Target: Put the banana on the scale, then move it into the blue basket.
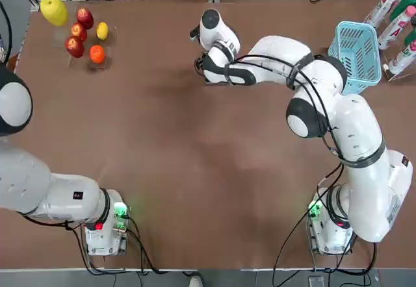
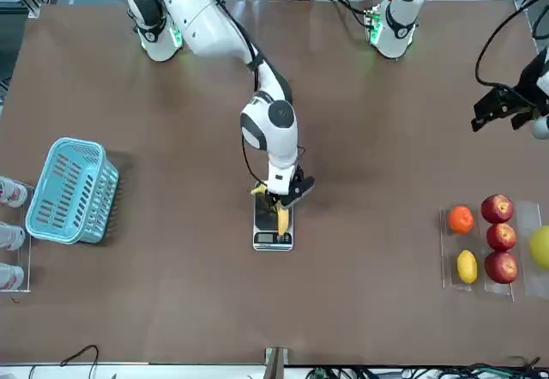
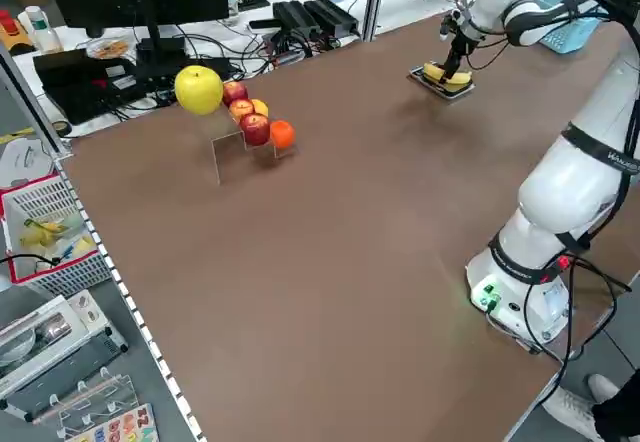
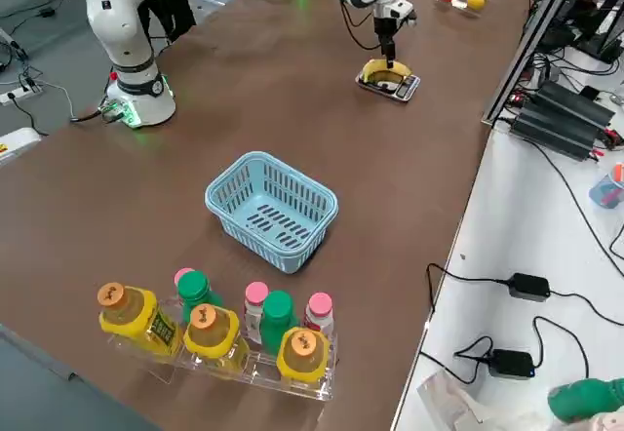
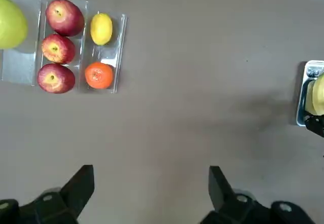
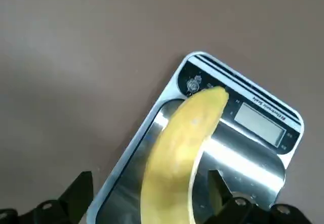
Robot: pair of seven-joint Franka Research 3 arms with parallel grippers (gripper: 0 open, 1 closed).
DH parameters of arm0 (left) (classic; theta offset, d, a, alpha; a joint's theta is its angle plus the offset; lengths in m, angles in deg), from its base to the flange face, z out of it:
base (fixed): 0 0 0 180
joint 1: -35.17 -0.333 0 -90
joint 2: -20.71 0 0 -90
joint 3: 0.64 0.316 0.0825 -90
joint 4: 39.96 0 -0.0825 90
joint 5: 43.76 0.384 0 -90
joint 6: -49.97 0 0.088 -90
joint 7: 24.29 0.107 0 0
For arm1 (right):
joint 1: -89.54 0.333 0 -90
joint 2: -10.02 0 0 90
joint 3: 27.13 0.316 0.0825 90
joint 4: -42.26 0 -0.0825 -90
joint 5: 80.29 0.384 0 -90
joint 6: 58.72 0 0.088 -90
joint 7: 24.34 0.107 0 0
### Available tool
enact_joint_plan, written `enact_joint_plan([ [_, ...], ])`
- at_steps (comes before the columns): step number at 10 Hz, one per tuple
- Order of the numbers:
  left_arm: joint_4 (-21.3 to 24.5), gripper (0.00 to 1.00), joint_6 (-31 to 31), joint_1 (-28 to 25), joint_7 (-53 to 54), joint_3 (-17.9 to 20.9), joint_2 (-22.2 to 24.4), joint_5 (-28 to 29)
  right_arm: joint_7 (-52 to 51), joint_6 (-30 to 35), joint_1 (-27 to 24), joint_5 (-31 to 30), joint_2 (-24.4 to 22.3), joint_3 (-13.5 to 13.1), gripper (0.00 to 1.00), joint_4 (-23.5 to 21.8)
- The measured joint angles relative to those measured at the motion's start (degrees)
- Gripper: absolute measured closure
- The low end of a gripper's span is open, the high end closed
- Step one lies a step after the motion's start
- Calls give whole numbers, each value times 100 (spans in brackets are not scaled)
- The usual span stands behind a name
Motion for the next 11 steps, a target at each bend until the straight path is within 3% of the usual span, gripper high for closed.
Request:
enact_joint_plan([
  [2, 8, 0, 0, -4, -14, 7, -26, 0, 103, -149, -6, -19, 31, -17, 0, -100],
  [5, 1, 0, -11, -69, -35, 17, -26, 0, 281, -222, -22, -37, 43, -39, 13, -149],
  [8, -69, 0, -15, -63, -35, -23, 17, 131, 560, -235, -68, -32, -7, -50, 60, -66],
  [9, -73, 0, -15, -67, -36, -22, 28, 156, 686, -233, -120, 53, -86, -57, 67, -39],
  [11, -77, 0, -15, -78, -44, -14, 30, 239, 737, 67, -369, 260, -403, -88, 67, 24],
])
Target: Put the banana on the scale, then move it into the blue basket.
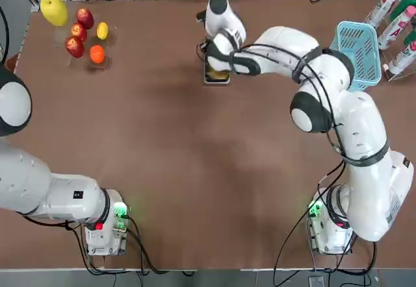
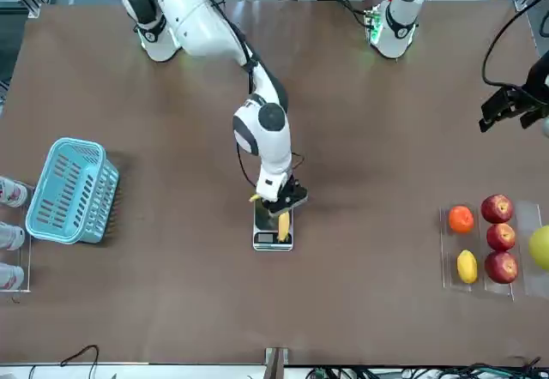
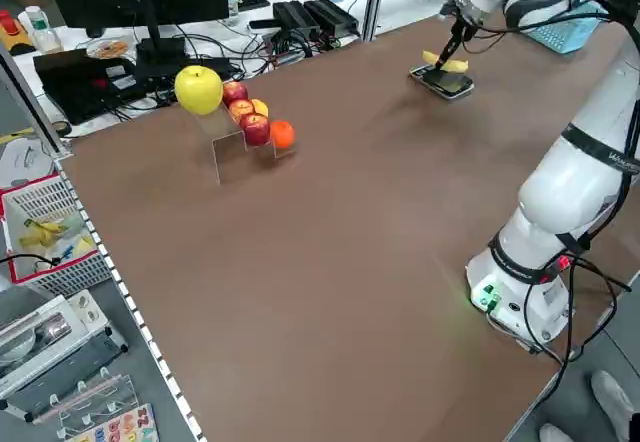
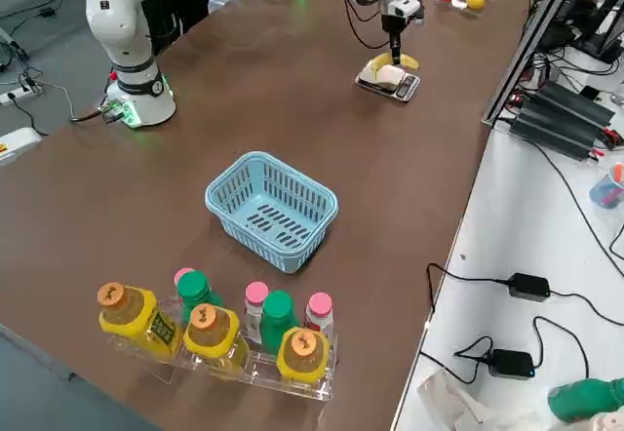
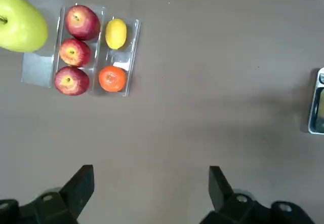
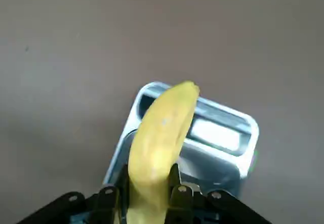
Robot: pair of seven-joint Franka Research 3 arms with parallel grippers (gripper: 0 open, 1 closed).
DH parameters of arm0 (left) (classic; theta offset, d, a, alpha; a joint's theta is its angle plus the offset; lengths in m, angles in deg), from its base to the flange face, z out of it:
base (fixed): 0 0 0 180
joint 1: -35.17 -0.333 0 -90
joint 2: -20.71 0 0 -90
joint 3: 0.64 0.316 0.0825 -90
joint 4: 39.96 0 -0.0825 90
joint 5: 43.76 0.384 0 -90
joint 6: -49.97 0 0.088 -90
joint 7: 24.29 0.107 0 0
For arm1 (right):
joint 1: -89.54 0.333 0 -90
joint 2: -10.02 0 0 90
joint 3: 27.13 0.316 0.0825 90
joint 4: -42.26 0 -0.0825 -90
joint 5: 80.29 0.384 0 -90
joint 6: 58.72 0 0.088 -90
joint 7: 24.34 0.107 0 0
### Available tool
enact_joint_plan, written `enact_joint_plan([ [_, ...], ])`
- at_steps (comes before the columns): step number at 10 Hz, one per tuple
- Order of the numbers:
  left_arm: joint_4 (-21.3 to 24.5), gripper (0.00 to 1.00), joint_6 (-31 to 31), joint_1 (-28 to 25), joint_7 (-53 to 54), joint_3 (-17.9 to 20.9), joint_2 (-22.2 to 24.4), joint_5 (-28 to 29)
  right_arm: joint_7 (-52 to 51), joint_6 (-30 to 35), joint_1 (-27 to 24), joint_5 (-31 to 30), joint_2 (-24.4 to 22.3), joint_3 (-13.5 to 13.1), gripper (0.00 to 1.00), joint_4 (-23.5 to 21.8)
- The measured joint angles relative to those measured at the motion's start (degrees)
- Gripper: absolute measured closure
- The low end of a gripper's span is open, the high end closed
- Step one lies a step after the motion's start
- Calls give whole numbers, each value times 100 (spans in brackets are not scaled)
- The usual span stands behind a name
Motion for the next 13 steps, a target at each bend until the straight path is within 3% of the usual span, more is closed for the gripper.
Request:
enact_joint_plan([
  [2, -6, 0, 0, -7, -6, 5, 1, 9, -449, 467, -627, 10, -705, -72, 75, -199],
  [5, -26, 0, 2, -17, -12, 32, 42, 10, -2873, 693, -2670, 48, -2456, -131, 75, -1817],
  [7, -28, 0, 3, -13, 22, 15, 53, 10, -4255, 780, -3930, 78, -3195, -94, 75, -2741],
  [10, -31, 0, 29, 9, 11, -43, 59, 9, -4409, 589, -4734, 87, -3760, -52, 75, -3828],
  [13, -31, 0, 98, 13, -1, -97, 101, 8, -3832, 351, -4981, 97, -4003, -229, 75, -4616],
])
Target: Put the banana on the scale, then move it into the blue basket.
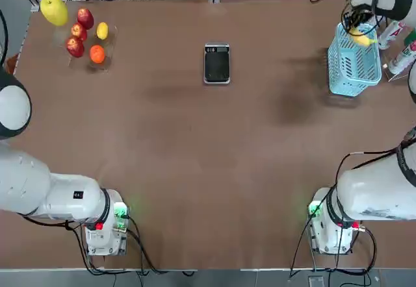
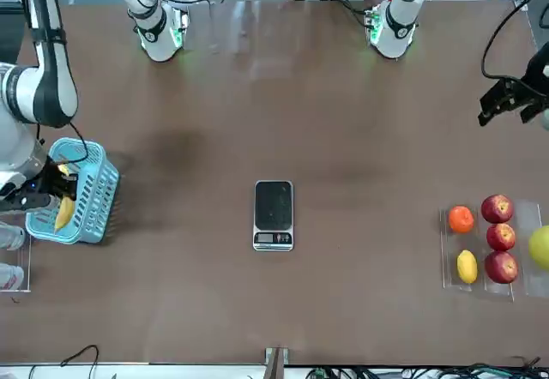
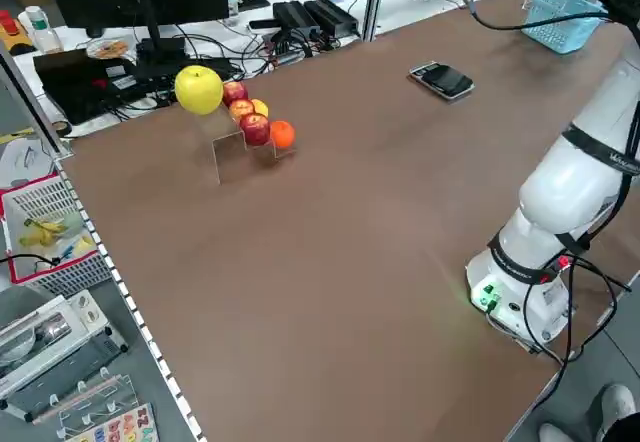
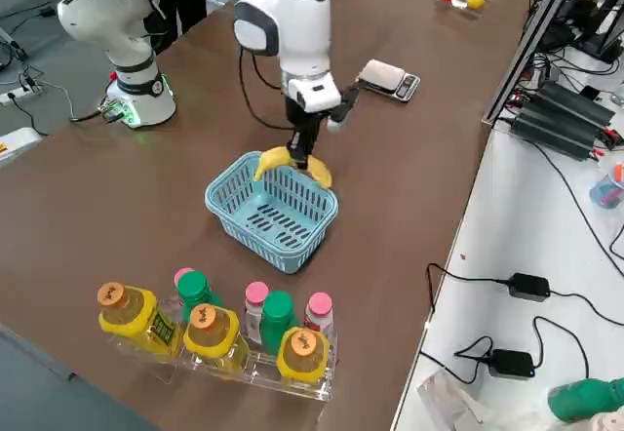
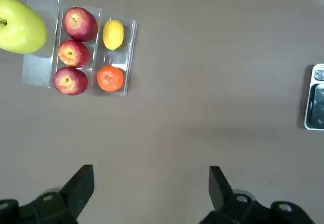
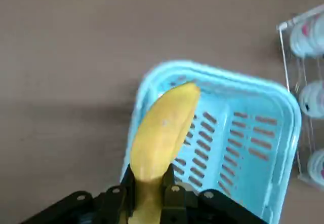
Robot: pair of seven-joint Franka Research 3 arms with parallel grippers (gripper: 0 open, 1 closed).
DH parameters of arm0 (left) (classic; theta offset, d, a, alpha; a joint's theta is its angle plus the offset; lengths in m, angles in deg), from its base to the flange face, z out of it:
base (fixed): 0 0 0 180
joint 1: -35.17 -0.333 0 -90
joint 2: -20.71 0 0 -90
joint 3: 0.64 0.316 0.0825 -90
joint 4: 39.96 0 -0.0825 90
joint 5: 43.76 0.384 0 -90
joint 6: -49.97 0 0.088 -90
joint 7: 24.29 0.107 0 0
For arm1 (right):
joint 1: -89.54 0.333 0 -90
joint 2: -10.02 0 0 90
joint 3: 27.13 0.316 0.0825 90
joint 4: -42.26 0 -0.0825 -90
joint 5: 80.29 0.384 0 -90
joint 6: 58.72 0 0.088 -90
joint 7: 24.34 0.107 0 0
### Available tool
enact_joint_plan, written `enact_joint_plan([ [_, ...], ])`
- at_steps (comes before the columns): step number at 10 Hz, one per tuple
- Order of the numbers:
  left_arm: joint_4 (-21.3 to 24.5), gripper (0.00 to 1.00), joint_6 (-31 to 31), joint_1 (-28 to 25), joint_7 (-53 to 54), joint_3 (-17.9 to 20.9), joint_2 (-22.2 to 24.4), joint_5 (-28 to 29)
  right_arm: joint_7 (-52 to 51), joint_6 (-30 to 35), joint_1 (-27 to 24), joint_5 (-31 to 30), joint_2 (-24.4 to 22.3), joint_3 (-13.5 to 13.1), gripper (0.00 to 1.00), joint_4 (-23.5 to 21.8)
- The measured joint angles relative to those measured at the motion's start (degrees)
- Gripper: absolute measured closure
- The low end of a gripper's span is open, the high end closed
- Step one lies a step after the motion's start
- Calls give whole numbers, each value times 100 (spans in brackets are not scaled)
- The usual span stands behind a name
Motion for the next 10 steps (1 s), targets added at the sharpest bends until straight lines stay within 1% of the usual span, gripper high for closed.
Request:
enact_joint_plan([
  [1, 0, 0, 9, -8, 2, 3, 9, 0, 31, -42, -89, 0, -58, -94, 75, -164],
  [2, 0, 0, 13, 0, 2, -1, 10, 0, 33, -148, -209, 1, -105, -126, 75, -314],
  [3, 0, 0, 15, 7, 2, -14, 10, 0, 33, -358, -302, 1, -123, -133, 75, -459],
  [5, 0, 0, 16, 8, 2, -50, 11, 0, 46, -772, -315, 1, -122, -122, 75, -715],
  [8, 0, 0, 53, -14, 2, -42, 11, 0, 83, -893, -287, 1, -117, -86, 75, -784],
  [9, 0, 0, 79, -10, 3, -55, 11, 0, 84, -897, -277, 1, -113, -85, 74, -784],
  [10, 0, 0, 90, 0, 3, -74, 11, 0, 88, -909, -255, 1, -113, -83, 64, -784],
])
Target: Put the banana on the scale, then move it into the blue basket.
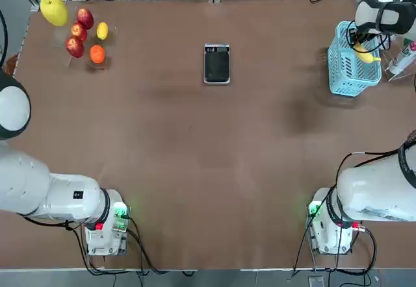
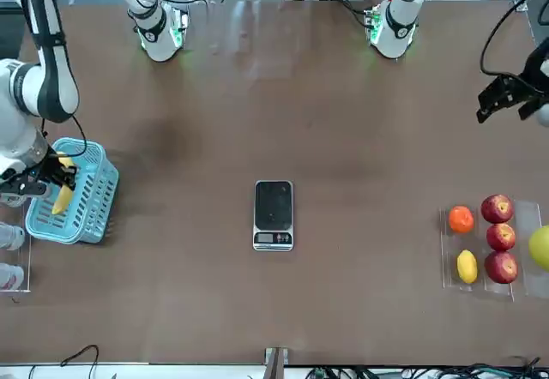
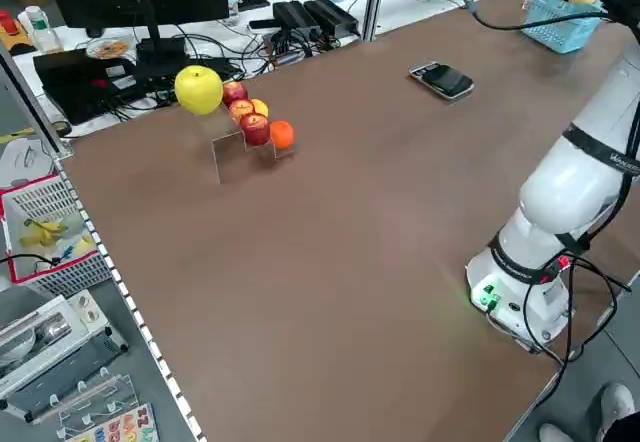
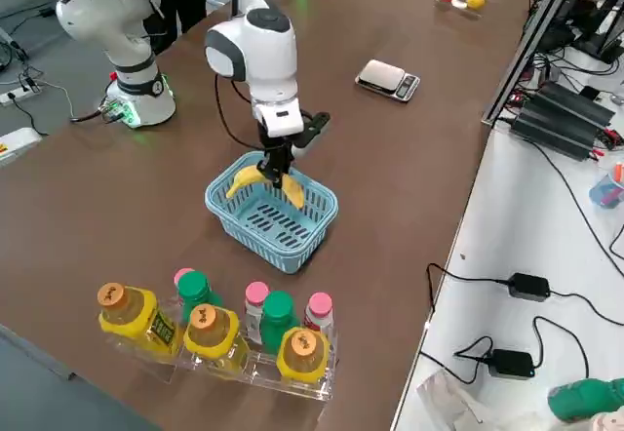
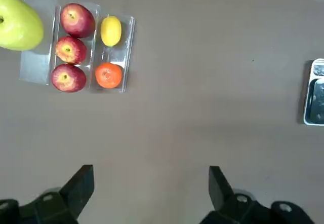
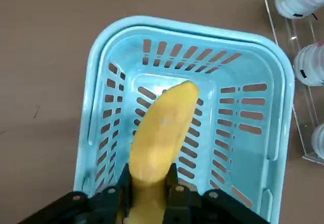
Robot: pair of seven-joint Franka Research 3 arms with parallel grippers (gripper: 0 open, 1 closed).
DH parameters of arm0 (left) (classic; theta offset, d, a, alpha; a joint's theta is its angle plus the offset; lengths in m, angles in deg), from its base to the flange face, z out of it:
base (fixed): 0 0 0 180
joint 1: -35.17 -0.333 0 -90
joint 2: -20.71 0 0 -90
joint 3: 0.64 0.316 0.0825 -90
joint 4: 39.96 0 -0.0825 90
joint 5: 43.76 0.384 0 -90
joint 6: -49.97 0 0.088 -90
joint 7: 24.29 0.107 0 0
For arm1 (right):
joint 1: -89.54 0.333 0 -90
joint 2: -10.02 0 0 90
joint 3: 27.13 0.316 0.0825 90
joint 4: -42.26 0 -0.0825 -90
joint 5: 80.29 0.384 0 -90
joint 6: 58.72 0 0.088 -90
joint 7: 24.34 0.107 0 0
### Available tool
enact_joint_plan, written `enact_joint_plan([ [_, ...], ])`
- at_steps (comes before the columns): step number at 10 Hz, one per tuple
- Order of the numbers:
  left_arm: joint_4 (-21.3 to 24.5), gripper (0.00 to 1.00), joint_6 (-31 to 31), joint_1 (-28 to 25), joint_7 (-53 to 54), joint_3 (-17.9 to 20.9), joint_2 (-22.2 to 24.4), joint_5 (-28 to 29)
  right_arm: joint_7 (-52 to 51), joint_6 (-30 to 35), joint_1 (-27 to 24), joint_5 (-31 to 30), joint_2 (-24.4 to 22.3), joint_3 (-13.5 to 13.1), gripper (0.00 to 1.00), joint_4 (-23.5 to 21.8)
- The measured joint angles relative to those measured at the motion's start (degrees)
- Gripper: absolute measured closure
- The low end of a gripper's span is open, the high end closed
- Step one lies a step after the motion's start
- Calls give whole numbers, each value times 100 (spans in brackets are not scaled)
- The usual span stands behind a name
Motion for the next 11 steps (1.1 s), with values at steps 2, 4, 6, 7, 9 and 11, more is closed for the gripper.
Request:
enact_joint_plan([
  [2, 0, 0, 10, 9, 5, -16, 0, 0, 8, -26, 28, 12, 0, 3, 34, 4],
  [4, 0, 0, 62, 7, 7, -24, 1, -2, 7, -30, 27, 17, 0, 1, 4, 29],
  [6, 0, 0, 71, -14, 4, 11, 1, -3, 5, 13, 109, 19, -3, -1, 0, 165],
  [7, 0, 0, 72, -33, 5, 52, 1, -3, 49, 105, 342, 105, -6, -52, 0, 292],
  [9, 9, 0, 75, -133, 10, 95, -2, -3, 629, 510, 1069, 257, -14, -194, 0, 584],
  [11, 23, 0, 75, -157, -5, 101, -9, -5, 1232, 1719, 1452, 259, -100, 3, 0, 1300],
])
